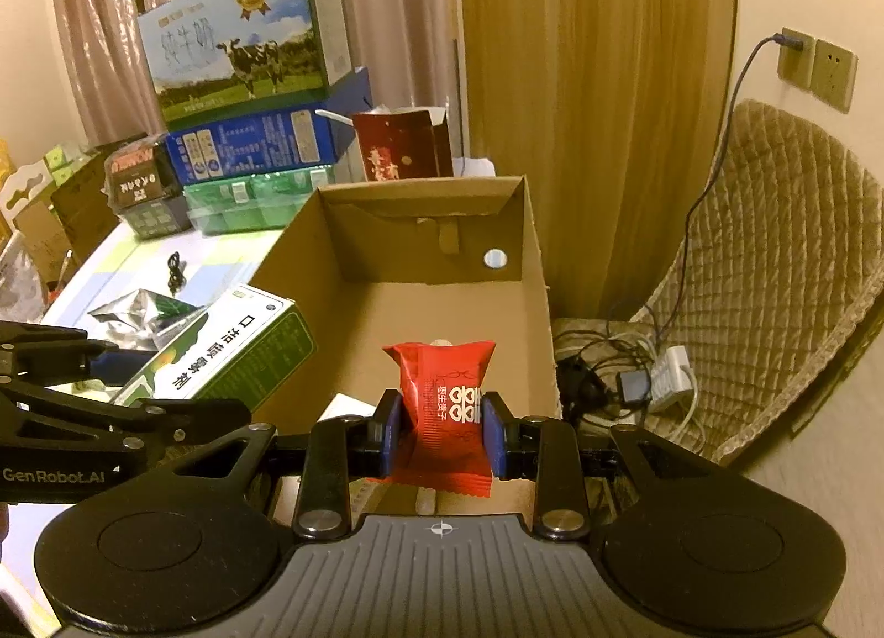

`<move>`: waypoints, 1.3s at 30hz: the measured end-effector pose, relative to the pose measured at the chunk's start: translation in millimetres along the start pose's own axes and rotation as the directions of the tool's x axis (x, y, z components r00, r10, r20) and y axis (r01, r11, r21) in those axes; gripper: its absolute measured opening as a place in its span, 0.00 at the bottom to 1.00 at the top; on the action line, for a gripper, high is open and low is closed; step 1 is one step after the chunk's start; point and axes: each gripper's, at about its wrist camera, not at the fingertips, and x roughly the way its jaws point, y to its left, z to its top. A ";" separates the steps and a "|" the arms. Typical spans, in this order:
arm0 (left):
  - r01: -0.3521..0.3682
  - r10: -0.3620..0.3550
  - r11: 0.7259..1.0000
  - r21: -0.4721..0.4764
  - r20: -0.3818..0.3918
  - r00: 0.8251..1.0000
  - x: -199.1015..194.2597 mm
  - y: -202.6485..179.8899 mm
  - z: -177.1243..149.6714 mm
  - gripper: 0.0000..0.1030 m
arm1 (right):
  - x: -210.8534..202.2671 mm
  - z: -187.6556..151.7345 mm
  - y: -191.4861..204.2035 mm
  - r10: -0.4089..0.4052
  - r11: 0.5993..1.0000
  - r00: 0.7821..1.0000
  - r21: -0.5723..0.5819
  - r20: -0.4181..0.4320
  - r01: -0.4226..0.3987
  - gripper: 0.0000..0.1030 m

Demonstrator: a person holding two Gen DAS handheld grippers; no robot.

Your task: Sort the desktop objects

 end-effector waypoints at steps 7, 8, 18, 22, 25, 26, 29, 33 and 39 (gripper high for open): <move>0.000 -0.001 1.000 -0.009 -0.015 1.000 14.7 3.7 -0.3 0.49 | 11.4 -1.4 -2.2 -0.010 1.000 1.000 -0.005 -0.019 0.010 0.27; 0.002 -0.002 1.000 -0.011 -0.015 1.000 16.0 3.9 0.0 0.49 | 12.7 -1.5 -2.3 -0.012 1.000 1.000 -0.007 -0.021 0.012 0.27; 0.012 -0.012 0.999 -0.031 -0.002 1.000 25.7 8.9 4.4 0.49 | 20.5 -0.7 -2.4 -0.019 1.000 0.999 -0.016 -0.030 0.019 0.27; 0.004 -0.004 1.000 -0.011 0.013 1.000 20.5 7.6 6.1 0.49 | 20.5 -1.2 -2.4 -0.019 1.000 0.999 -0.019 -0.033 0.018 0.27; 0.001 -0.001 1.000 -0.012 0.016 1.000 17.5 9.2 6.4 0.49 | 20.0 -2.1 -1.0 -0.017 1.000 0.999 -0.021 -0.034 0.016 0.27; -0.002 0.002 1.000 -0.012 0.016 1.000 16.6 10.3 6.2 0.49 | 20.2 -2.1 -0.5 -0.016 1.000 0.999 -0.022 -0.035 0.015 0.27; -0.006 0.006 1.000 -0.013 0.012 1.000 14.6 13.1 4.5 0.49 | 20.1 -2.5 1.3 -0.013 1.000 0.999 -0.023 -0.036 0.013 0.27; -0.010 0.010 1.000 -0.022 0.011 1.000 13.0 17.1 2.8 0.49 | 20.0 -1.8 3.2 -0.011 1.000 0.999 -0.025 -0.036 0.010 0.27; -0.019 0.019 1.000 -0.024 0.012 1.000 9.6 21.4 1.5 0.49 | 18.8 0.8 3.7 -0.004 1.000 1.000 -0.007 -0.023 0.004 0.27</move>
